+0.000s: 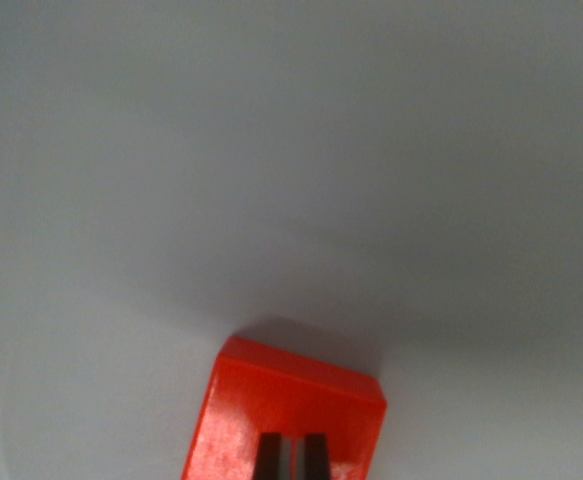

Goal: Reach red block

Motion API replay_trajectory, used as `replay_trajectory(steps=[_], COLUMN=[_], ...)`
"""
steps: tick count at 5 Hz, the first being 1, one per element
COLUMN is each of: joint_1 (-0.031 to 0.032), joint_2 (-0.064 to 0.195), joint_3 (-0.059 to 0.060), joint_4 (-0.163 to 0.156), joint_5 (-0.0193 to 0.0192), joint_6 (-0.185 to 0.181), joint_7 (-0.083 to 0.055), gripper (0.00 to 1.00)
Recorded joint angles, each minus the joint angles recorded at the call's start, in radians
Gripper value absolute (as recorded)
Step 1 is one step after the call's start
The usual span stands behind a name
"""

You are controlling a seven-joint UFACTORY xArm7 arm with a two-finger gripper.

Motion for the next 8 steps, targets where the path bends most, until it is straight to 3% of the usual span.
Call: replay_trajectory(steps=[3,8], joint_1=[0.0036,0.0038], joint_2=[0.005,0.006], joint_3=[0.004,0.004], joint_4=[-0.015,-0.016], joint_5=[0.0001,0.0001], joint_6=[-0.019,-0.02], joint_7=[0.003,0.003], gripper=[0.0,0.0])
